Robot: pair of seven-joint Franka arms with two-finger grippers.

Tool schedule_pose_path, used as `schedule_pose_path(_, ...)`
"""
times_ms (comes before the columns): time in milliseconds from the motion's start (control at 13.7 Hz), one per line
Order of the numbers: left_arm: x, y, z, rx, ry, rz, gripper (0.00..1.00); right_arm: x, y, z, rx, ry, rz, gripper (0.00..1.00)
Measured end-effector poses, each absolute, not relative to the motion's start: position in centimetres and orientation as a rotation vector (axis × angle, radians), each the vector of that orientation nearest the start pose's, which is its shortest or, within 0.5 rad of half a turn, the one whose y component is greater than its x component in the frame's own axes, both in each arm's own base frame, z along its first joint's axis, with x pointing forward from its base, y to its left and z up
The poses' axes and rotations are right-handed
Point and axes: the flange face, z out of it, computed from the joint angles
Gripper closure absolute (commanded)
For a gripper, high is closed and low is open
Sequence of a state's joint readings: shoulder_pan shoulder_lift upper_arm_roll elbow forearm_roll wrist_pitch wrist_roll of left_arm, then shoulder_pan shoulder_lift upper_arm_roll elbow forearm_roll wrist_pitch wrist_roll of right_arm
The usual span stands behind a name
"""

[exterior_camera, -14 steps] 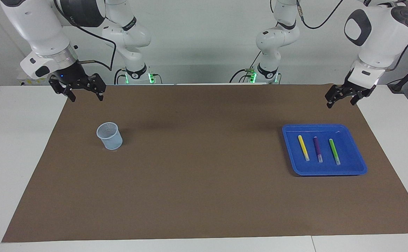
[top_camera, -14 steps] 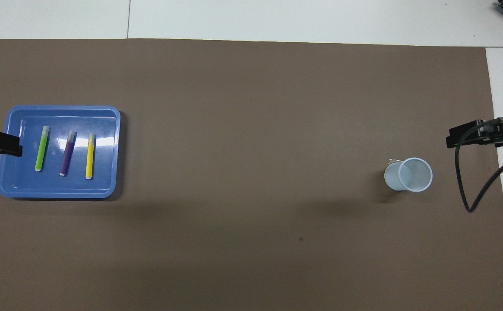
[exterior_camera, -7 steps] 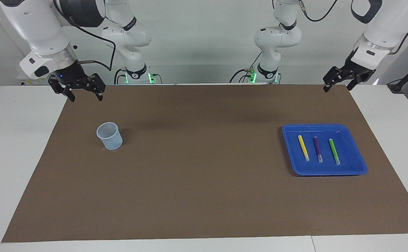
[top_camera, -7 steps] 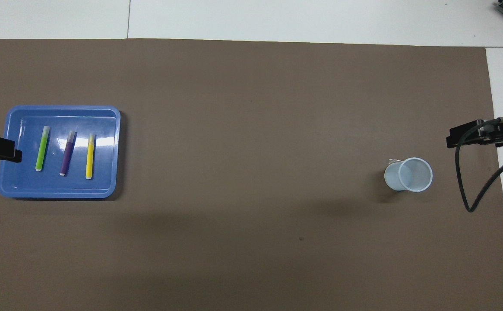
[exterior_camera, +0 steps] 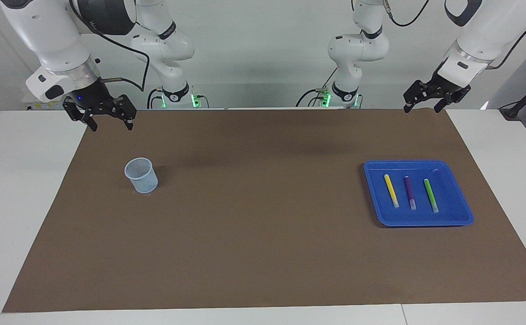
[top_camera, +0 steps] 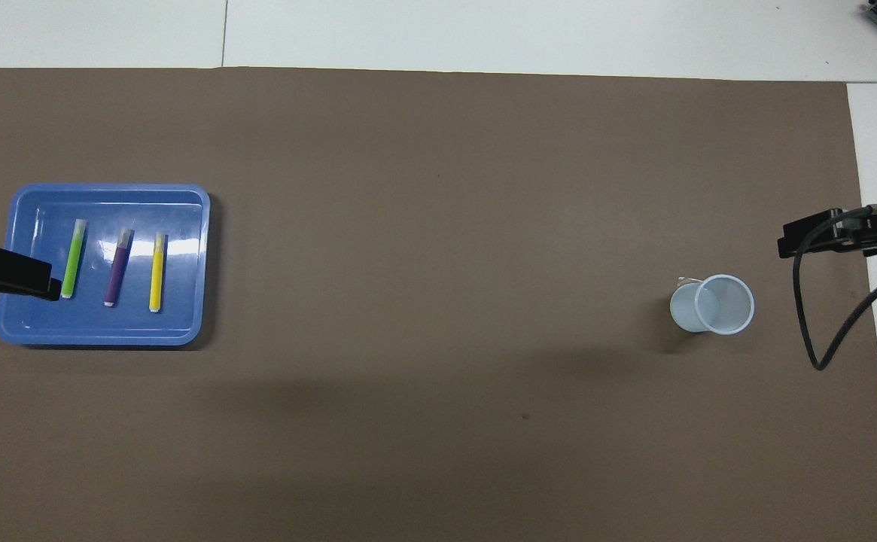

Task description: Right arm passes pens to left for tray arrangement

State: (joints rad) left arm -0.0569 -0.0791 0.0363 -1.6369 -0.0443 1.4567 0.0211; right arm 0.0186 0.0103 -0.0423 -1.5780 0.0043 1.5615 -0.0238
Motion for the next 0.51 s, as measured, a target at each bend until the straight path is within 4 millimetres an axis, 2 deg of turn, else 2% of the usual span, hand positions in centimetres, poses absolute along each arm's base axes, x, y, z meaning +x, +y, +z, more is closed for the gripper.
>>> schedule_pose_path(511,51.8,-0.7,64.0,-3.162,0.054,0.107,0.0,55.6,-1.3,61.5,-3.137,0.0,0.042,0.0)
